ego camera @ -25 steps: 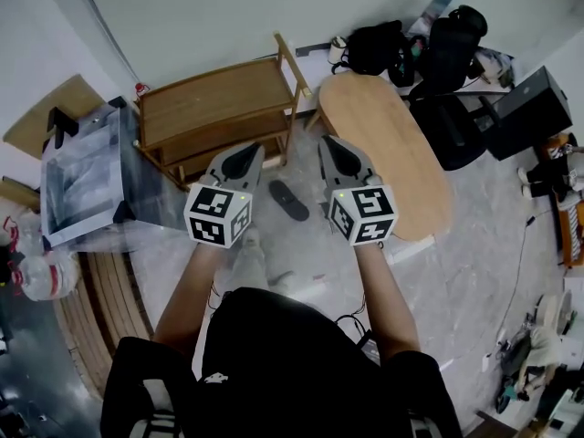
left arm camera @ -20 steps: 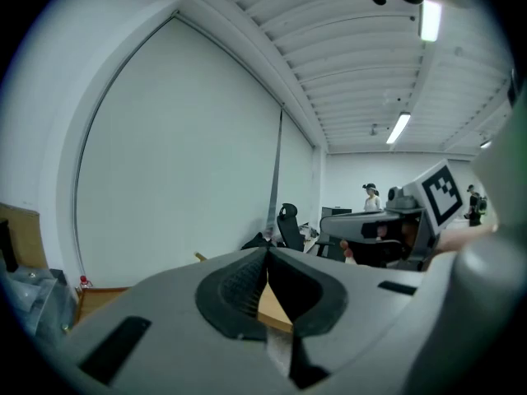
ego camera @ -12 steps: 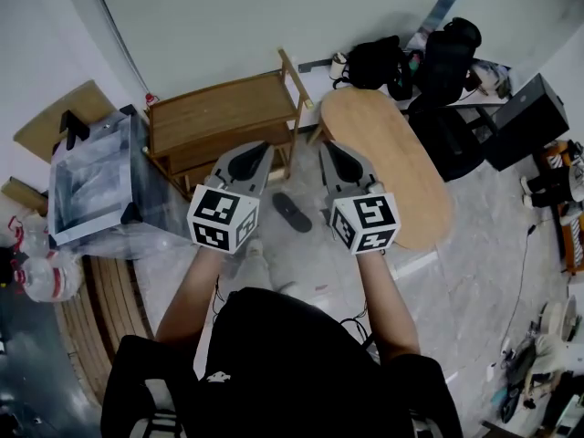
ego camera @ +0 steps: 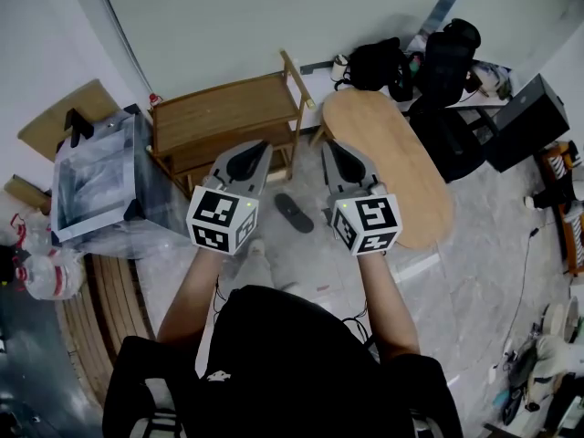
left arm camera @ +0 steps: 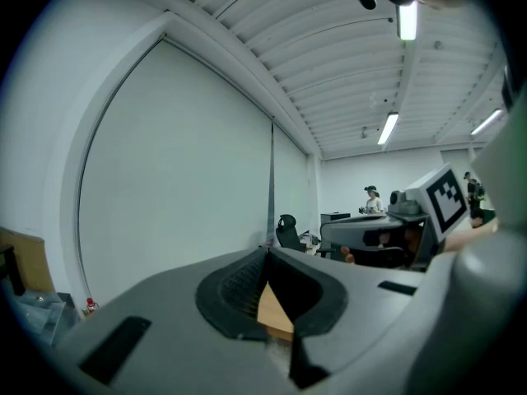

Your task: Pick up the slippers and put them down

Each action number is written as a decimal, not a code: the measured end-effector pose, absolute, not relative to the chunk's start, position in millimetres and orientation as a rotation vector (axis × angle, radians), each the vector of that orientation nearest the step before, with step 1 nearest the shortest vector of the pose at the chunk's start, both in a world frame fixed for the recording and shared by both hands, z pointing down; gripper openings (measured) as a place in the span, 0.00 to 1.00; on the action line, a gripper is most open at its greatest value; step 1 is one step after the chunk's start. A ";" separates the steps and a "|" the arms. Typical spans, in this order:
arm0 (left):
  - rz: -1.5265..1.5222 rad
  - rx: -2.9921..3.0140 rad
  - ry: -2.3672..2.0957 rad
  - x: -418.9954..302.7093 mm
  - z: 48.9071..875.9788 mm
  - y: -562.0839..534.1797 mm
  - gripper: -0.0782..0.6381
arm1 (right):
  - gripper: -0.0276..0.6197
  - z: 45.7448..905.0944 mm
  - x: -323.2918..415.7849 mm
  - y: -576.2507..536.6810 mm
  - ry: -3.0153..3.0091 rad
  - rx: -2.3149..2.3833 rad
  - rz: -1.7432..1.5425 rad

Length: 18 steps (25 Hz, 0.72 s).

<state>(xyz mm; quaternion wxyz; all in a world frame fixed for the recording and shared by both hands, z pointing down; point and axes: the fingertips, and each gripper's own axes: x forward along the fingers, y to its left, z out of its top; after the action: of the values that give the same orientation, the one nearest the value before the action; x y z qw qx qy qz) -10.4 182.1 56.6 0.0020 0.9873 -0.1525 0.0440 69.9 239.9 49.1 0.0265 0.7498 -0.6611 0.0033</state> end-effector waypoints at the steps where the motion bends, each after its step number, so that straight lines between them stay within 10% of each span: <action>1: 0.135 3.099 -0.480 -11.4 56.1 183.0 0.12 | 0.04 48.1 68.6 240.5 -2.044 2.316 0.005; 18: 0.113 3.101 -0.495 -23.5 52.5 189.3 0.12 | 0.04 50.5 55.6 245.9 -2.058 2.313 0.012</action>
<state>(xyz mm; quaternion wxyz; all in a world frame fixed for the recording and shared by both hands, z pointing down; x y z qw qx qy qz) -23.5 189.3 52.5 -0.0001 0.9869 -0.1575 0.0359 55.6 245.9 50.5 0.0228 0.7470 -0.6644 0.0037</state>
